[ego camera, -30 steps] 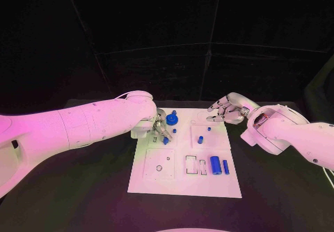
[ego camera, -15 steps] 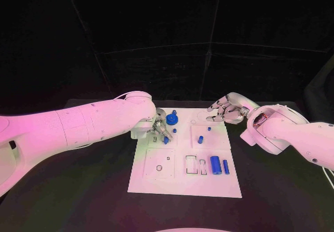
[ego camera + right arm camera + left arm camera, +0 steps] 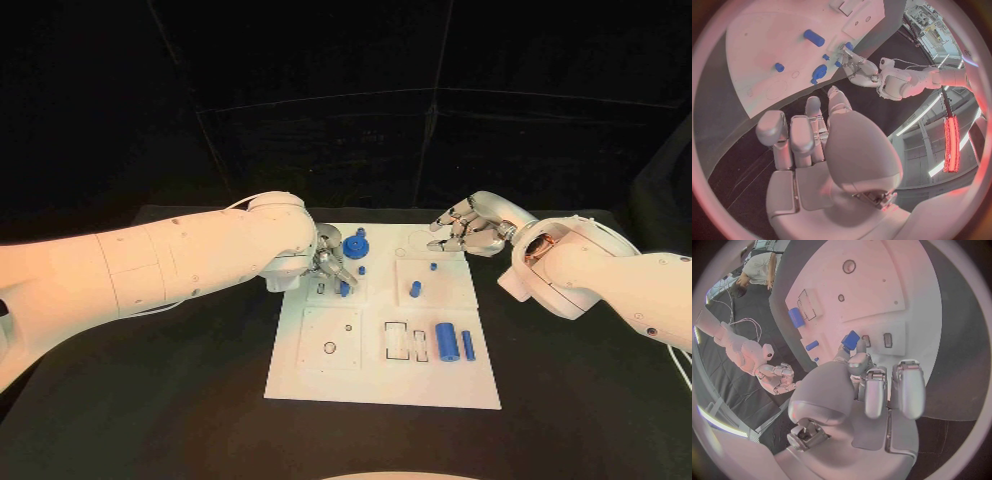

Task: Assemble the parts on the task board

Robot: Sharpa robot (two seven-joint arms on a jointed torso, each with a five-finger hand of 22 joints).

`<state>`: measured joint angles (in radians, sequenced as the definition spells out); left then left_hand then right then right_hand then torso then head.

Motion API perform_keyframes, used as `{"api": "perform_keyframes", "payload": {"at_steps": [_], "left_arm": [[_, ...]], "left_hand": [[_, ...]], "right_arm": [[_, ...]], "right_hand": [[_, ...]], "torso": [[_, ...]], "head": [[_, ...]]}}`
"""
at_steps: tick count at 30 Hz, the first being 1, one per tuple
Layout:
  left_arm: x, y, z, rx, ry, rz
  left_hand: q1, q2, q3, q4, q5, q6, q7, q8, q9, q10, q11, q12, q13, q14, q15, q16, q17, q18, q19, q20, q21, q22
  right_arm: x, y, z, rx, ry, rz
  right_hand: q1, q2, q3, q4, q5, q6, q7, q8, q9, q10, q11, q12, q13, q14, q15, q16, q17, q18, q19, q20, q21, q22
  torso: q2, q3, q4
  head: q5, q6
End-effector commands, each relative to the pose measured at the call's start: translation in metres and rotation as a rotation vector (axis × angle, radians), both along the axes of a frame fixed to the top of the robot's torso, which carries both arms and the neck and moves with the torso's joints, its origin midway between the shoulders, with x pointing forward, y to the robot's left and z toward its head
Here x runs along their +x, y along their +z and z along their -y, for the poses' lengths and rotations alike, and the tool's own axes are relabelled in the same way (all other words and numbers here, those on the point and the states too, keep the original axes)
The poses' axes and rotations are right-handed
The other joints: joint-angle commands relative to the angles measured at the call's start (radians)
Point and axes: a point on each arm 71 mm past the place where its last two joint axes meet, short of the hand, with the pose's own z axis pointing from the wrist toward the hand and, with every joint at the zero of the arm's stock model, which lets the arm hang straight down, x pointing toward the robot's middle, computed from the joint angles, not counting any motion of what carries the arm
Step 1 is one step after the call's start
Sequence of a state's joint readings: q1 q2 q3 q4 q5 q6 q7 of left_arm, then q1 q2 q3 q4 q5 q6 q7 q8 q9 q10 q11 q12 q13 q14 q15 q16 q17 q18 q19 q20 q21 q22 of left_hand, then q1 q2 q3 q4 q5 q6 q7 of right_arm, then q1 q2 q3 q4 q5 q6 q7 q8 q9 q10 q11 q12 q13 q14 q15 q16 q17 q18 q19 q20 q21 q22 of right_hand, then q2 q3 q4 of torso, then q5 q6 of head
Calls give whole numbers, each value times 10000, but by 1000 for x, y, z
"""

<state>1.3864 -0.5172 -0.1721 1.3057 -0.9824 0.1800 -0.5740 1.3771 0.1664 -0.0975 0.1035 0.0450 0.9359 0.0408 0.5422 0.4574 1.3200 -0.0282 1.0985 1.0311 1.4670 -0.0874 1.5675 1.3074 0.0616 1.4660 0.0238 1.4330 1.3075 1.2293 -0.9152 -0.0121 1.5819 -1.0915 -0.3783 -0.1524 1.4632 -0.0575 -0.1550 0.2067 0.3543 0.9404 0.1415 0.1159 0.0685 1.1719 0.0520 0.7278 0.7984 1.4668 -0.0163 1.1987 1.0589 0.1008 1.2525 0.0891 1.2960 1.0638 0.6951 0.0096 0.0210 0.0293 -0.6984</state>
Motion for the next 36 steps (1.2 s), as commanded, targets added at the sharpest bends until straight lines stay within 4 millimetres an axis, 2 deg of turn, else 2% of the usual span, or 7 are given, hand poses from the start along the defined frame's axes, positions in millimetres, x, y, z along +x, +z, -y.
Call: {"api": "perform_keyframes", "payload": {"at_steps": [1, 9, 13, 15, 16, 24, 36], "left_arm": [[0, 7, 1, -883, 135, 751], [-6, 12, -4, -1620, -91, 1975], [-9, 13, -8, -1878, -278, 2632], [-10, 13, -10, -1995, -410, 2994], [-11, 13, -10, -2038, -477, 3142], [-14, 7, -19, -2225, -1150, 4461], [-18, -10, -26, -2073, -2156, 4722]], "left_hand": [[-221, -193, 2235, -1953, 37, -36, 46, 33, 17, -6, -5, -90, -22, 1038, 1, 33, 2634, -123, 101, -35, -40, 370], [-1202, -792, 4058, -2328, 17, 12, 86, 70, 183, 90, 5, -93, -24, 1038, 6, 33, 2634, -132, 142, -29, -15, 469], [-1449, -1034, 4644, -2414, 37, 16, 48, 99, 253, 125, 5, -70, -3, 1038, 2, 33, 2634, -142, 161, -22, 1, 515], [-1481, -1064, 4723, -2419, 41, 18, 48, 104, 263, 133, 0, -61, 6, 1038, 3, 33, 2634, -147, 169, -22, 13, 535], [-1627, -1187, 5042, -2426, 40, 27, 46, 124, 306, 159, -5, -44, 22, 1038, 0, 33, 2634, -150, 180, -25, 21, 558], [-1738, -1337, 5326, -2427, 39, 54, 29, 148, 349, 217, -17, 22, 88, 1038, -8, 33, 2634, -171, 224, -31, 83, 662], [-1789, -1410, 5446, -2410, 37, 70, 24, 152, 365, 249, -22, 62, 131, 1038, -13, 33, 2634, -183, 248, -35, 116, 718]], "right_arm": [[0, 1, 0, 0, 44, 21], [0, 1, 2, 18, 16, 16], [0, 1, 3, 23, 0, 13], [0, 1, 3, 28, -11, 12], [0, 1, 4, 29, -13, 11], [0, 1, 4, 53, -18, 2], [1, 1, 3, 58, 6, 1]], "right_hand": [[-23, 111, -48, 0, 68, -51, 3, 43, -3, 43, 3, 42, 6, -7, -61, -60, -19, 65, -51, -7, -63, -20], [-23, 111, -48, 0, 68, -51, 3, 43, -3, 43, 3, 42, 6, -7, -61, -60, -19, 65, -51, -7, -63, -20], [-23, 111, -48, 0, 68, -51, 3, 43, -3, 43, 3, 42, 6, -7, -61, -60, -19, 65, -51, -7, -63, -20], [-23, 111, -48, 0, 68, -51, 3, 43, -3, 43, 3, 42, 6, -7, -61, -60, -19, 65, -51, -7, -63, -20], [-23, 111, -48, 0, 68, -51, 3, 43, -3, 43, 3, 42, 6, -7, -61, -60, -19, 65, -51, -7, -63, -20], [-38, 117, -59, 13, 68, -50, 3, 47, -1, 44, 4, 41, -2, -7, -61, -70, -23, 66, -52, -6, -70, -25], [-38, 117, -59, 13, 68, -50, 3, 47, -1, 44, 4, 41, -2, -7, -61, -70, -23, 66, -52, -6, -70, -25]], "torso": [[-8, 2, 2], [-6, 7, 10], [-7, -2, 4], [-9, -2, 11], [-12, -3, 15], [8, -12, -18], [13, -18, -23]], "head": [[7, 12], [42, 50], [45, 52], [52, 59], [59, 60], [74, 87], [70, 23]]}}
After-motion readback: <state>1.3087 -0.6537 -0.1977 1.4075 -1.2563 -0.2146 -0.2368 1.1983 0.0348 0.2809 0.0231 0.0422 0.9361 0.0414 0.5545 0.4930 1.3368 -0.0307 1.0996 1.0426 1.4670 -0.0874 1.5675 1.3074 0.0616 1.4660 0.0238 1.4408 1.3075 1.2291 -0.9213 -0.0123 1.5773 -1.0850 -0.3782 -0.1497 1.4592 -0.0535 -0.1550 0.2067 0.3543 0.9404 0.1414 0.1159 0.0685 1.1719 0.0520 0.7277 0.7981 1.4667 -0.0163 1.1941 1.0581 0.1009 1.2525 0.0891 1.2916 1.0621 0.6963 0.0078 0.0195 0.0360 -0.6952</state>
